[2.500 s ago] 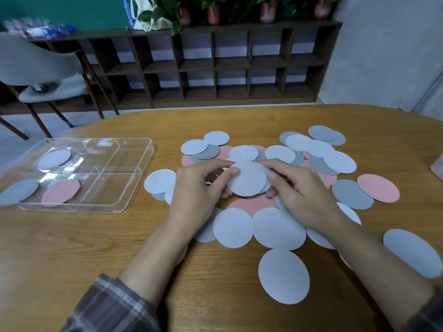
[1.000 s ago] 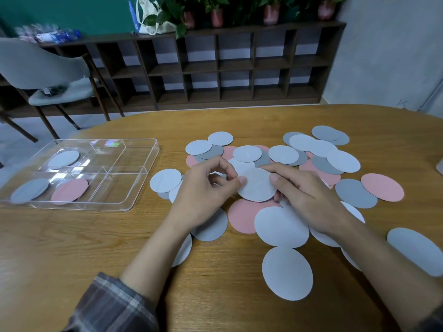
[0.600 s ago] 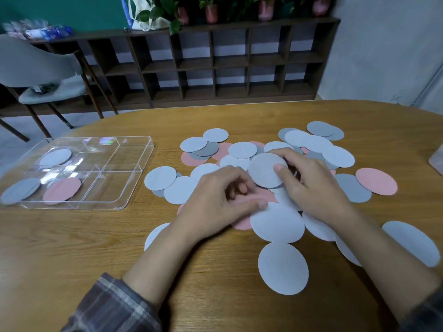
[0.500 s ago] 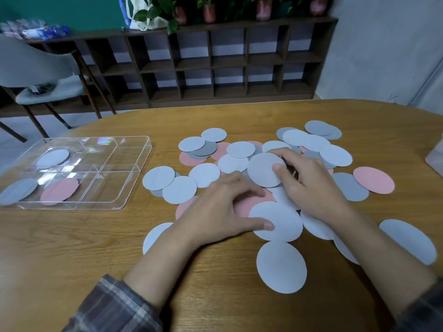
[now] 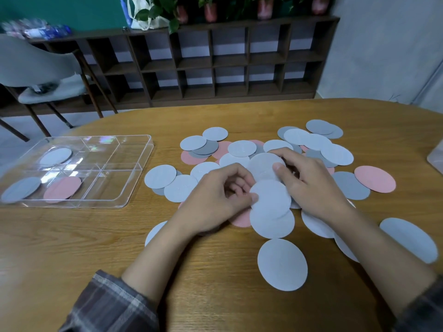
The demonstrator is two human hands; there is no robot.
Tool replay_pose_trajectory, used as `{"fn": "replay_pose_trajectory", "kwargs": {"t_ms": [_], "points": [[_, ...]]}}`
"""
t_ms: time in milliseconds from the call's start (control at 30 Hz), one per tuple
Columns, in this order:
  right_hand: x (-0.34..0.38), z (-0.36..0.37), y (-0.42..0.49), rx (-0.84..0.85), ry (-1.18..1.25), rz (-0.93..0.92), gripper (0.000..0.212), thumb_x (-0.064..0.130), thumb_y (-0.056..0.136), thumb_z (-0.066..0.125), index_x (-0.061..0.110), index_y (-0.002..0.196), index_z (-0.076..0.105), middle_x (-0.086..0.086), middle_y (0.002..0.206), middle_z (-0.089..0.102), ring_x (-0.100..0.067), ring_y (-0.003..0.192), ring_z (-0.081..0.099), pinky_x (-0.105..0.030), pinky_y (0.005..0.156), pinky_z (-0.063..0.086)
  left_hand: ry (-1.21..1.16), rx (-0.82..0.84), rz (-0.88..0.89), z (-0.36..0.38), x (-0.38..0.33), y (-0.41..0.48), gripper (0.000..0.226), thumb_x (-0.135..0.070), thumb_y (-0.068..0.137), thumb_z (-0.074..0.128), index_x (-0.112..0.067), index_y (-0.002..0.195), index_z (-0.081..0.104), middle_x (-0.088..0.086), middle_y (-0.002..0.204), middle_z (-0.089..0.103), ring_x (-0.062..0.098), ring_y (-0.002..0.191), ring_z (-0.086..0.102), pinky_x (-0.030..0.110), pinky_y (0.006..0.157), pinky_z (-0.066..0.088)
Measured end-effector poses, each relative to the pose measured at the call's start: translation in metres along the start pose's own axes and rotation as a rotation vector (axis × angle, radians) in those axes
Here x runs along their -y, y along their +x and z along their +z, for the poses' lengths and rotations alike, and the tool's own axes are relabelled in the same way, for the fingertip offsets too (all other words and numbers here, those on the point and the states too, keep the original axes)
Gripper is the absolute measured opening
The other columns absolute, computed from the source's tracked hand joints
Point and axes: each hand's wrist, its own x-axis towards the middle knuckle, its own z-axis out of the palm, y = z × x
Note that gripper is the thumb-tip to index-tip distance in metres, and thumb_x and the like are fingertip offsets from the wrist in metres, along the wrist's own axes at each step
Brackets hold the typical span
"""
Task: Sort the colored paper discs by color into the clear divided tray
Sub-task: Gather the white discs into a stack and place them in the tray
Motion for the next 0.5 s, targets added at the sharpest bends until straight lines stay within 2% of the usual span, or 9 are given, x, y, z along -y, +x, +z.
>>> {"fn": "replay_pose_trajectory", "kwargs": {"t_ms": [67, 100, 200, 267, 367, 433, 500], "points": [[0.0004, -0.0002, 0.0002, -0.006, 0.054, 0.014, 0.023, 0.024, 0.108, 0.047, 0.03, 0.121, 0.065, 0.01, 0.083, 0.069, -0.016, 0.081, 0.062, -0.047, 0.073, 0.049, -0.102, -0.077, -0.026, -0.0018, 0.0014, 0.0025, 0.015, -0.006, 0.089, 0.079, -0.015, 0.097, 0.069, 0.0, 0.083, 0.068, 0.013, 0.073, 0.06, 0.026, 0.072, 0.051], [0.0004, -0.0006, 0.0003, -0.006, 0.08, 0.028, 0.025, 0.024, 0.108, 0.045, 0.03, 0.12, 0.066, 0.011, 0.076, 0.066, -0.014, 0.078, 0.061, -0.046, 0.073, 0.049, -0.125, -0.122, -0.032, -0.0025, 0.0022, 0.0038, 0.015, -0.005, 0.089, 0.079, -0.015, 0.096, 0.069, 0.0, 0.081, 0.069, 0.015, 0.072, 0.061, 0.03, 0.072, 0.053], [0.0013, -0.0011, 0.0004, 0.014, 0.118, 0.043, 0.028, 0.023, 0.109, 0.043, 0.035, 0.118, 0.068, -0.005, 0.069, 0.062, -0.019, 0.074, 0.06, -0.047, 0.075, 0.048, -0.153, -0.25, -0.023, -0.0027, 0.0047, 0.0059, 0.014, -0.006, 0.089, 0.079, -0.014, 0.095, 0.068, 0.006, 0.078, 0.071, 0.028, 0.073, 0.068, 0.044, 0.079, 0.059], [0.0041, -0.0008, -0.0009, 0.04, 0.145, 0.034, 0.029, 0.024, 0.109, 0.043, 0.038, 0.115, 0.068, -0.005, 0.07, 0.062, -0.019, 0.074, 0.06, -0.042, 0.073, 0.047, -0.13, -0.304, -0.014, -0.0023, 0.0063, 0.0061, 0.014, -0.01, 0.089, 0.081, -0.014, 0.095, 0.069, 0.011, 0.082, 0.074, 0.036, 0.08, 0.071, 0.048, 0.083, 0.06], [0.0091, 0.0005, -0.0032, 0.087, 0.153, 0.011, 0.022, 0.029, 0.107, 0.049, 0.033, 0.116, 0.069, 0.011, 0.078, 0.066, -0.011, 0.079, 0.061, -0.034, 0.072, 0.047, -0.07, -0.35, -0.019, -0.0007, 0.0071, 0.0051, 0.015, -0.014, 0.087, 0.083, -0.016, 0.093, 0.069, 0.008, 0.08, 0.075, 0.031, 0.079, 0.071, 0.043, 0.079, 0.061], [0.0101, 0.0015, -0.0033, 0.112, 0.072, -0.009, 0.022, 0.03, 0.104, 0.055, 0.032, 0.122, 0.067, 0.01, 0.093, 0.07, -0.011, 0.087, 0.063, -0.032, 0.073, 0.049, 0.015, -0.374, -0.006, 0.0017, 0.0066, 0.0037, 0.016, -0.018, 0.086, 0.084, -0.018, 0.09, 0.068, 0.004, 0.078, 0.073, 0.023, 0.074, 0.069, 0.033, 0.072, 0.059], [0.0083, 0.0014, -0.003, 0.114, -0.023, -0.025, 0.024, 0.027, 0.104, 0.056, 0.031, 0.126, 0.064, 0.007, 0.097, 0.07, -0.01, 0.09, 0.062, -0.03, 0.072, 0.049, 0.143, -0.366, 0.021, 0.0063, 0.0037, 0.0012, 0.021, -0.024, 0.085, 0.085, -0.021, 0.088, 0.065, -0.001, 0.073, 0.069, 0.013, 0.065, 0.061, 0.022, 0.064, 0.05]]}}
